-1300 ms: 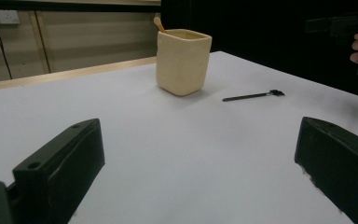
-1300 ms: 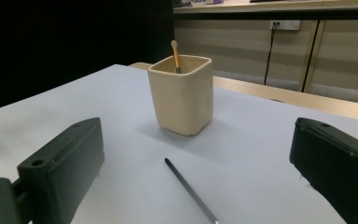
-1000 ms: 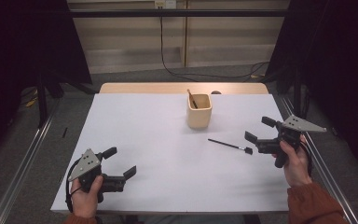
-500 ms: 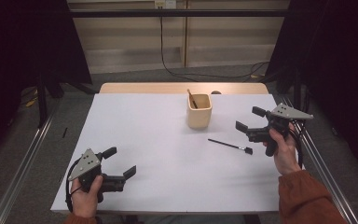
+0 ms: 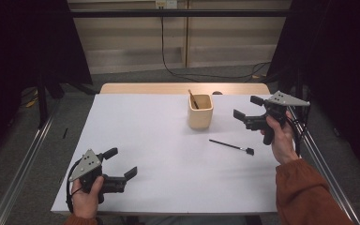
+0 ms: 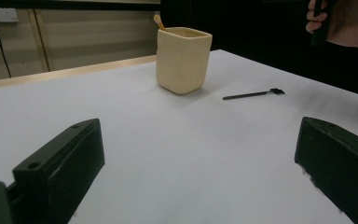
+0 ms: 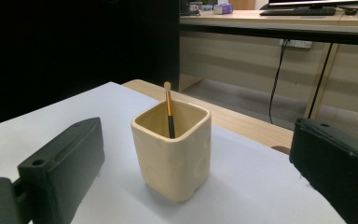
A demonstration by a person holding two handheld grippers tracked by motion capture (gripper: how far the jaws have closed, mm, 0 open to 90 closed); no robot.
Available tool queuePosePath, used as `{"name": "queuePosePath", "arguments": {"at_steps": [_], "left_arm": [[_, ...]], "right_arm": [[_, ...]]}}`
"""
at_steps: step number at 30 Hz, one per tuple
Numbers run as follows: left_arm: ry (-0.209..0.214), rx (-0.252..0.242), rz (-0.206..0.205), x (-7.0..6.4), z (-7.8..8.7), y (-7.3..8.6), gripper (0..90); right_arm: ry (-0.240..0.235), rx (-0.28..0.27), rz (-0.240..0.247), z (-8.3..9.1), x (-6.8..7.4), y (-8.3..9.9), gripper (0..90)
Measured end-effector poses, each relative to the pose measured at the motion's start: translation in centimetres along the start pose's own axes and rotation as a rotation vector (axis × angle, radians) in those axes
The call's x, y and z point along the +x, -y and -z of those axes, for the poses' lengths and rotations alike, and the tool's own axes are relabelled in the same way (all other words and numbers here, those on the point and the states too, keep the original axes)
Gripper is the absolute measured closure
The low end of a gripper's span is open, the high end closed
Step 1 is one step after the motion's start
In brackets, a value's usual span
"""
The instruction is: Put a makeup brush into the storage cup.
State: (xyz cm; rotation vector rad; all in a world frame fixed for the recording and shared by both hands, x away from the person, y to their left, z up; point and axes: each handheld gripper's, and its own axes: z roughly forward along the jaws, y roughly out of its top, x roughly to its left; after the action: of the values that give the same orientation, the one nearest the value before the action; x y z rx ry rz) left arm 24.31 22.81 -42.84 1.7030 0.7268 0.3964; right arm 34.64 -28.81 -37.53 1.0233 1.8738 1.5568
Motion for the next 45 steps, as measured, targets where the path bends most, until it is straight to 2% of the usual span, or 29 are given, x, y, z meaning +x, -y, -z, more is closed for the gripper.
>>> {"name": "queuePosePath", "arguments": {"at_steps": [6, 9, 16, 18, 20, 22, 24, 32, 39, 42, 45], "left_arm": [[0.004, 0.000, -0.002, 0.0, 0.0, 0.0, 1.4], [0.003, 0.003, -0.004, 0.1, 0.0, 0.0, 1.4], [0.002, 0.004, -0.004, 0.1, 0.0, 0.0, 1.4], [0.005, 0.005, -0.005, 0.0, -0.1, 0.0, 1.4], [0.008, 0.009, -0.006, 0.0, -0.2, 0.0, 1.4], [0.012, 0.010, -0.009, -0.1, -0.2, 0.0, 1.4], [0.007, 0.007, -0.006, 0.0, -0.2, 0.0, 1.4], [0.006, 0.005, -0.007, 0.1, -0.1, 0.0, 1.4], [0.007, 0.011, -0.018, 0.1, -0.1, -0.1, 1.4], [0.005, 0.010, -0.009, 0.1, -0.2, 0.0, 1.4], [0.006, 0.011, -0.013, 0.1, -0.2, -0.1, 1.4]], "right_arm": [[0.000, 0.022, -0.003, -1.0, -0.5, -0.3, 2.4], [-0.014, 0.029, -0.004, -1.4, -0.5, -0.4, 2.1], [-0.026, 0.071, 0.008, -1.4, -0.6, -0.2, 1.2], [-0.037, 0.076, 0.008, -1.3, -0.6, -0.1, 0.2], [-0.029, 0.069, 0.016, -1.4, -0.6, -0.1, 0.0], [-0.040, 0.085, 0.021, -1.5, -0.6, -0.1, 0.4], [-0.037, 0.121, 0.039, -1.5, -0.5, -0.2, 0.9], [-0.062, 0.284, 0.019, -2.1, -0.7, -0.6, 5.0], [-0.131, 0.380, 0.009, -2.4, -1.2, -0.6, 8.1], [-0.141, 0.421, 0.038, -2.5, -1.1, -0.7, 12.7], [-0.183, 0.466, 0.015, -2.7, -1.3, -0.8, 10.5]]}}
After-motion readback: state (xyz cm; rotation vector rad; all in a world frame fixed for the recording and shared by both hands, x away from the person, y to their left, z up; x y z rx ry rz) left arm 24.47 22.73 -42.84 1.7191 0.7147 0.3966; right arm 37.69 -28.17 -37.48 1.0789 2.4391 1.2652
